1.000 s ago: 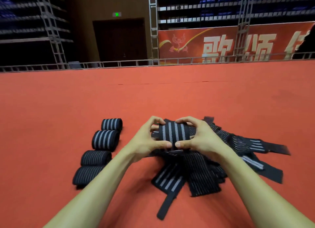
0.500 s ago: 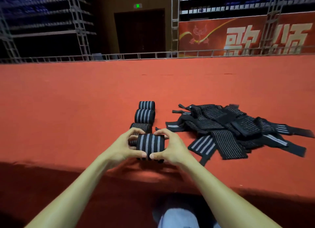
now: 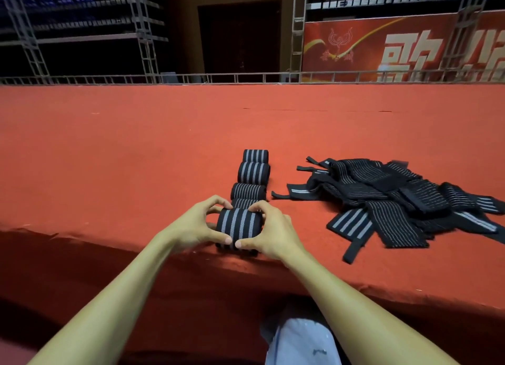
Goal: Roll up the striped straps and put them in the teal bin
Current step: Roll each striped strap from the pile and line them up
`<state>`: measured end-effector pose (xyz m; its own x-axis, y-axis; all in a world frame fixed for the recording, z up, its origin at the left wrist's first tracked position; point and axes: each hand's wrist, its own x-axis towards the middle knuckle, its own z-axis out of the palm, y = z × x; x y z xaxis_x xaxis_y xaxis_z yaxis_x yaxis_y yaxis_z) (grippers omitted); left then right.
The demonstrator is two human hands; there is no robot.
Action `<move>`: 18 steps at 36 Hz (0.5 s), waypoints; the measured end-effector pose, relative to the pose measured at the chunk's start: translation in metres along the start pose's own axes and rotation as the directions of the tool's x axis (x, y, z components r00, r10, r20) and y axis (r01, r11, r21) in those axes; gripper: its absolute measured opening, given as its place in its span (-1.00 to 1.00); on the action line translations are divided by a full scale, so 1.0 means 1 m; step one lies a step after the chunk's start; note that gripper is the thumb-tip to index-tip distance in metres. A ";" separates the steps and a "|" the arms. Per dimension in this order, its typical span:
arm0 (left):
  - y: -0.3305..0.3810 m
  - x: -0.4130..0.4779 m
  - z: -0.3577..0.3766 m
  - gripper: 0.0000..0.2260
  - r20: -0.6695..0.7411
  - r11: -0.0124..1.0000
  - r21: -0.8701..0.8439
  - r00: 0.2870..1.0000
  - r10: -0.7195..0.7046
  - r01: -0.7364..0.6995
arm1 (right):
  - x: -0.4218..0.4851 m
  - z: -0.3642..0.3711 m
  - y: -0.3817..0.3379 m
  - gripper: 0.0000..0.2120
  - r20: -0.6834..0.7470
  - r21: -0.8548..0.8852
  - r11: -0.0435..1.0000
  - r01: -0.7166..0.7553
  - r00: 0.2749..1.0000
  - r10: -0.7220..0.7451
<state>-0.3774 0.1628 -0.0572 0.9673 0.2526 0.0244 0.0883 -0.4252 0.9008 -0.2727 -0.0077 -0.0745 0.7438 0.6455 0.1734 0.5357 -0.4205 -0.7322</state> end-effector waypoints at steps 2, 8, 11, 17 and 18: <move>-0.001 0.003 -0.002 -0.48 0.007 0.998 0.057 1.000 0.007 -0.007 | 0.000 0.000 -0.001 -0.27 0.006 -0.019 1.000 0.006 1.000 -0.006; 0.001 0.017 -0.006 -0.66 -0.099 0.950 0.300 0.987 0.125 -0.091 | 0.000 -0.001 -0.001 -0.28 0.036 -0.082 0.996 0.033 0.999 -0.030; 0.001 0.020 -0.004 -0.60 -0.025 0.916 0.358 0.979 0.201 -0.179 | 0.002 -0.004 0.005 -0.35 0.048 0.042 0.999 0.000 0.999 -0.002; 0.011 0.033 -0.010 -0.31 0.072 0.911 0.412 0.996 -0.053 0.019 | 0.002 0.005 0.012 -0.49 0.016 0.091 0.996 -0.008 1.000 0.006; 0.014 0.036 -0.011 -0.30 0.071 0.898 0.436 0.993 -0.098 0.058 | 0.001 0.005 0.011 -0.49 0.028 0.074 0.997 -0.008 1.000 0.006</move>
<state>-0.3441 0.1758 -0.0388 0.9684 0.2306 -0.0952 0.2388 -0.7465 0.6211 -0.2677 -0.0082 -0.0856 0.7354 0.6607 0.1505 0.4987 -0.3773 -0.7804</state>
